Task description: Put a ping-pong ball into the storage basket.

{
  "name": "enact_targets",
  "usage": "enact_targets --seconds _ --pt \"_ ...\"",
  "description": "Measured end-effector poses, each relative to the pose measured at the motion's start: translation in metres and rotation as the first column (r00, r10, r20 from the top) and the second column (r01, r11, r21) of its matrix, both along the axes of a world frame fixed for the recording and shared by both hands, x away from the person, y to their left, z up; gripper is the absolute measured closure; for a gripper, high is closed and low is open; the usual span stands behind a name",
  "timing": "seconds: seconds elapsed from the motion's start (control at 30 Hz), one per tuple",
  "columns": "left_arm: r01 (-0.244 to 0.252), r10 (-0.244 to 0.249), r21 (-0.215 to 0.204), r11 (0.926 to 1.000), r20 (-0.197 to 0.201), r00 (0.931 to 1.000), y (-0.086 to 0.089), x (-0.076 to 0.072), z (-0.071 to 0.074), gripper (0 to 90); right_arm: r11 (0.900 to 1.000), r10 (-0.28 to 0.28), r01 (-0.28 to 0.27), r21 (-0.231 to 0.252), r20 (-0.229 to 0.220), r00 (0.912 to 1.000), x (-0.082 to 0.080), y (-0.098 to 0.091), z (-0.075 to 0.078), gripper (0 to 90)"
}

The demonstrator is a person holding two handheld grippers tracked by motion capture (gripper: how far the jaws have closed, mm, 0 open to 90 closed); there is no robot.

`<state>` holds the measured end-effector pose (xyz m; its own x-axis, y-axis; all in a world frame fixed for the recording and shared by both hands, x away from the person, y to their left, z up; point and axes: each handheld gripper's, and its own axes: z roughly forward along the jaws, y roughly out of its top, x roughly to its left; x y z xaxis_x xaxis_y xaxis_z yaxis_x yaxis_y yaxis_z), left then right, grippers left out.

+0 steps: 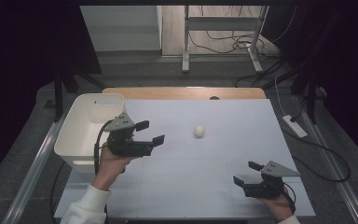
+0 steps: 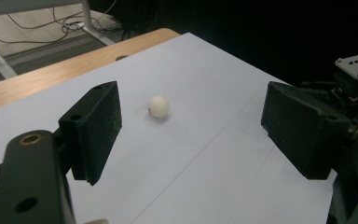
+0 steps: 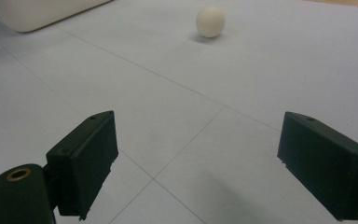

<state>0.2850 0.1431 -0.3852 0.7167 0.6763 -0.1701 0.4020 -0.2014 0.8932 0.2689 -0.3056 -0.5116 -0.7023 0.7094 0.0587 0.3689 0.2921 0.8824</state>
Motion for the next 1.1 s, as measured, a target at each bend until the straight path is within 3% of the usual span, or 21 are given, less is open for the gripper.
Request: enact_targets --seconds 0.43,1.1 --pt "0.025 -0.024 0.025 0.9994 -0.045 0.9987 -0.017 0.006 -0.016 20.9 1.0 0.008 -0.008 0.0 -0.004 1.0 0.0 0.001 0.0 11.7" --pt "0.058 -0.051 0.084 0.9948 -0.081 0.9954 -0.039 0.016 -0.032 20.8 0.9999 0.014 -0.014 0.001 -0.002 0.9999 0.002 0.003 -0.001 11.7"
